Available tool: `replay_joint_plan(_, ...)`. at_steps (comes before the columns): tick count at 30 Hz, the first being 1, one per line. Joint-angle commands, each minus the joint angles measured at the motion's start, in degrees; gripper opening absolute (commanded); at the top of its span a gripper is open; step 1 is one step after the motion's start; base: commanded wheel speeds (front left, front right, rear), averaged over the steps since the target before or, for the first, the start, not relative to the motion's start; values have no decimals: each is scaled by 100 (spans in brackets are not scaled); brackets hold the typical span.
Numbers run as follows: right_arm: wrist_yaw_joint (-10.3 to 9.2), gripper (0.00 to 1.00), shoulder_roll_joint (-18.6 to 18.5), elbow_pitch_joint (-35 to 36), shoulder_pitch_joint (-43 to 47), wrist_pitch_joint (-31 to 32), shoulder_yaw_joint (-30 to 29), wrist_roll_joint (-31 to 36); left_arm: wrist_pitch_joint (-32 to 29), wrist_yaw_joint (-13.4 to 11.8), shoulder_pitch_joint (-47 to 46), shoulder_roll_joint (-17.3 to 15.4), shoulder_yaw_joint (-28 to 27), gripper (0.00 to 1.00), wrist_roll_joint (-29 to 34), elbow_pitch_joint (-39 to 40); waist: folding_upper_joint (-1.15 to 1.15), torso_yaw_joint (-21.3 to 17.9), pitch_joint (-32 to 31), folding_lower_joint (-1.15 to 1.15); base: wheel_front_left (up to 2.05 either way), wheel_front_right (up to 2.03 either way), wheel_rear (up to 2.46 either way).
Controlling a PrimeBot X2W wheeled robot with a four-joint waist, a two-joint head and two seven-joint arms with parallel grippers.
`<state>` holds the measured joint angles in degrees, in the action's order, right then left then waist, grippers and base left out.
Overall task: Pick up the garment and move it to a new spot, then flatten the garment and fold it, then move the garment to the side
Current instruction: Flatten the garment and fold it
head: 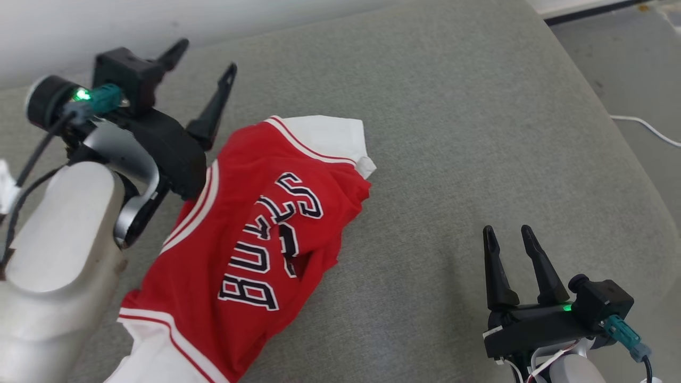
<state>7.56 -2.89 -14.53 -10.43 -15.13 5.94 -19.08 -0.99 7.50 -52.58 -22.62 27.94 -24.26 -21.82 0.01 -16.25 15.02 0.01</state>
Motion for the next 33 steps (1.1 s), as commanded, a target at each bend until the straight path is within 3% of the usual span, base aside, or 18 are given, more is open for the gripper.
replay_joint_plan(1,-15,100,3,10,-58,-2,5,-61,-94,-12,-130,-84,300,100,-151,-245,-1,-315,289,-1,0,0,0)
replay_joint_plan(8,-15,100,3,45,-153,-2,30,-140,-629,-12,-427,-421,1666,100,-1000,-1116,-1,-464,472,-1,0,0,0)
replay_joint_plan(16,-15,100,2,35,-210,-2,48,-188,-755,-11,-605,-590,2493,100,-1496,-1694,-1,-511,540,-1,0,0,0)
replay_joint_plan(17,-15,100,2,39,-214,-2,34,-194,-719,-11,-632,-594,2587,78,-1571,-1727,-1,-515,542,-1,0,0,0)
replay_joint_plan(18,-15,100,2,60,-218,-2,13,-200,-682,-11,-662,-597,2670,13,-1634,-1752,-1,-514,542,-1,0,0,0)
replay_joint_plan(19,-15,100,3,70,-214,-2,2,-192,-639,-11,-695,-598,2768,0,-1689,-1769,-1,-509,538,-1,0,0,0)
replay_joint_plan(28,-15,100,2,36,-109,-3,-90,-18,212,-11,-1219,-613,2939,0,-2001,-1967,-1,-235,347,-1,0,0,0)
replay_joint_plan(33,-15,100,2,47,-63,-3,-129,82,532,-20,-1390,-886,2764,0,-2059,-2171,-1,-27,233,-1,0,0,0)
